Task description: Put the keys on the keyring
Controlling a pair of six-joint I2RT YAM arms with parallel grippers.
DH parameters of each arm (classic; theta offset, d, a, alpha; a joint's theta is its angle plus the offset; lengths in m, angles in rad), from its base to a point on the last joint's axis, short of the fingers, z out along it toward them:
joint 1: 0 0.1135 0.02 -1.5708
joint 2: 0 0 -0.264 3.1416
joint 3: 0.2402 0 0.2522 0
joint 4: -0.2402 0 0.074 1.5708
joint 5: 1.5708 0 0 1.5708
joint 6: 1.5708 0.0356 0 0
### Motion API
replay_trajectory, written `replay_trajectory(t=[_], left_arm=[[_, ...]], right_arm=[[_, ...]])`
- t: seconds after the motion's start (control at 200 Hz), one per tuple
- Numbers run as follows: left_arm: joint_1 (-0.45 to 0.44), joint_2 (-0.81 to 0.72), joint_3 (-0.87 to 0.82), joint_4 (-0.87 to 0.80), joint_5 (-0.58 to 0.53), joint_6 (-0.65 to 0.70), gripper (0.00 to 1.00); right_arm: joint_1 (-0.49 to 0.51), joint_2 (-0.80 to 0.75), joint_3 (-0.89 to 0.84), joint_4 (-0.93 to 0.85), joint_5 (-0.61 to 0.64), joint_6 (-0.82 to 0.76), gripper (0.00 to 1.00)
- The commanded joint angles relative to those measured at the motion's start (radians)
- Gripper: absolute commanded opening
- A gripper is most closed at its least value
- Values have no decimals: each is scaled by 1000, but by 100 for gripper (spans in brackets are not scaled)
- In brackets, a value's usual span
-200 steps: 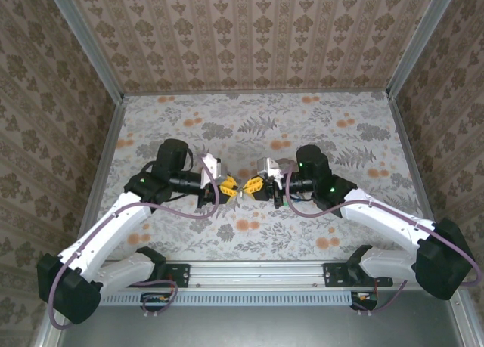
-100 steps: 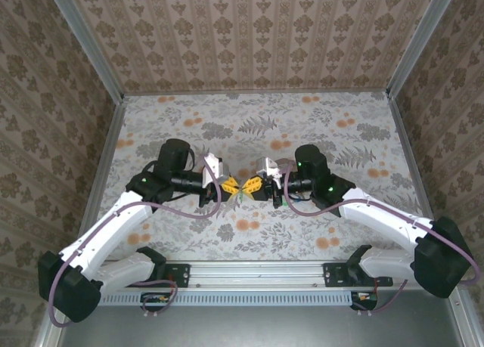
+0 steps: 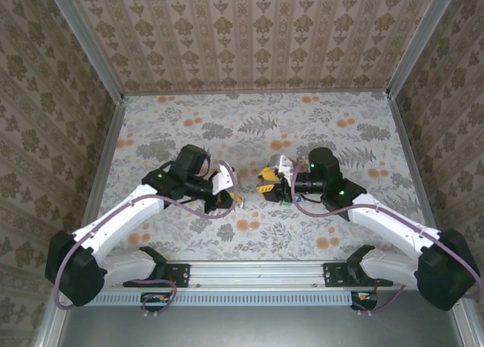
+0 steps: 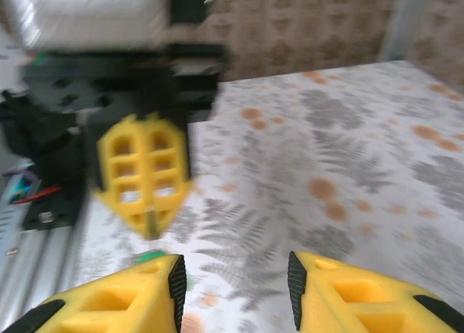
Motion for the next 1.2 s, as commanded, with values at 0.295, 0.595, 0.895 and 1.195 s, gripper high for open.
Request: replay_trajectory(t=[0.295, 0.595, 0.895, 1.195], left_arm=[[-156, 134, -24, -161, -251, 60, 0], [-134, 33, -68, -293, -416, 125, 0], [-119, 128, -57, -287, -466, 140, 0], [-145, 267, 4, -215, -430, 126, 0]], right_arm=[[-279, -137, -123, 51, 469, 163, 46], [-294, -111, -143, 48, 445, 166, 46], [-294, -67, -138, 82, 484, 220, 46], [-294, -103, -164, 55, 529, 216, 46]])
